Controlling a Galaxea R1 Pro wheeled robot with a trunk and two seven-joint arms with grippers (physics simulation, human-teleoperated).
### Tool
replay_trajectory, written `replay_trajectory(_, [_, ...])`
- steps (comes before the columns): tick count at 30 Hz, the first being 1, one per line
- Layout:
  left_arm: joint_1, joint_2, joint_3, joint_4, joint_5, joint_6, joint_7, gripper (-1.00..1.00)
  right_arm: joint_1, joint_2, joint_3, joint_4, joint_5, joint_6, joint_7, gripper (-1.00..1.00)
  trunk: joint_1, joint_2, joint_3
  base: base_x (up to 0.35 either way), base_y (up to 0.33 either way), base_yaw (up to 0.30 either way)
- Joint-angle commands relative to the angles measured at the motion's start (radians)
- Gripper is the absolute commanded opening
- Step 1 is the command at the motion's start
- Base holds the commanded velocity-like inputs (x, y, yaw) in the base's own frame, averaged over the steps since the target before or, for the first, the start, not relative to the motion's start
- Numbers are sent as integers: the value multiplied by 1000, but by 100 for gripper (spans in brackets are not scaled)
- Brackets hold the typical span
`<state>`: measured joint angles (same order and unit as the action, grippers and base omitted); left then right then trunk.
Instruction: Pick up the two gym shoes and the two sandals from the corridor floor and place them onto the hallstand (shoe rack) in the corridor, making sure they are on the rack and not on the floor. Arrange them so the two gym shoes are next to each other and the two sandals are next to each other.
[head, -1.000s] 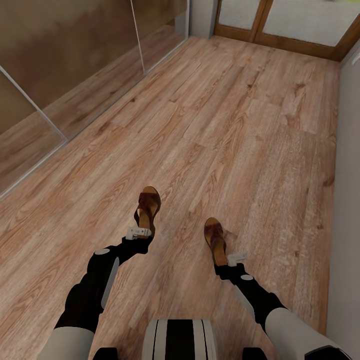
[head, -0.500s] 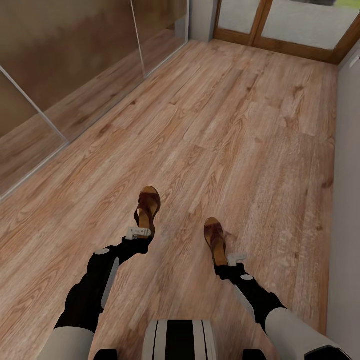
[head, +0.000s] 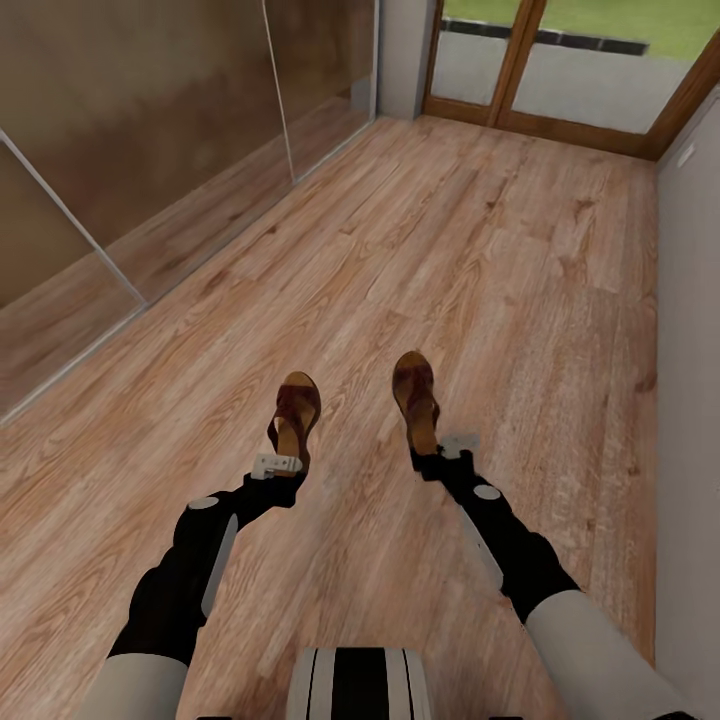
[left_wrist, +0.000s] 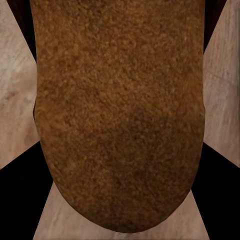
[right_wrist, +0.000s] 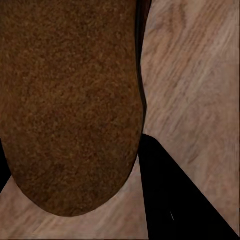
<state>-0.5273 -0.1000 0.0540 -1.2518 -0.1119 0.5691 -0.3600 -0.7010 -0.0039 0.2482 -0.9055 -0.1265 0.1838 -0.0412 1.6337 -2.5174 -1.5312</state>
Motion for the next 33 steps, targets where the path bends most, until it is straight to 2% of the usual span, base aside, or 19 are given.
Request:
replay_trajectory(1, [0,-1,3,-1,-12,3,-10,-100,0,-1,3,-68,-14,100,-6,-100,0,0,3,0,0,0])
replay_trajectory(4, [0,-2,3,-1,-12,3,-10,-100,0,2,7,-144,-13,179,-5,-100,-2,1,15,0,0,0])
replay_trajectory(6, [0,-2,3,0,-11,2,-10,-100,0,3,9,-153,-13,191,-5,-100,-3,1,23,0,0,0])
replay_trajectory(24, [0,-3,6,4,-6,2,-8,-100,0,2,7,-160,-15,198,-5,-100,-11,5,99,0,0,0])
replay_trajectory(33, [0,-3,7,5,-6,2,-8,-100,0,4,8,-156,-15,198,-5,-100,-15,8,147,0,0,0])
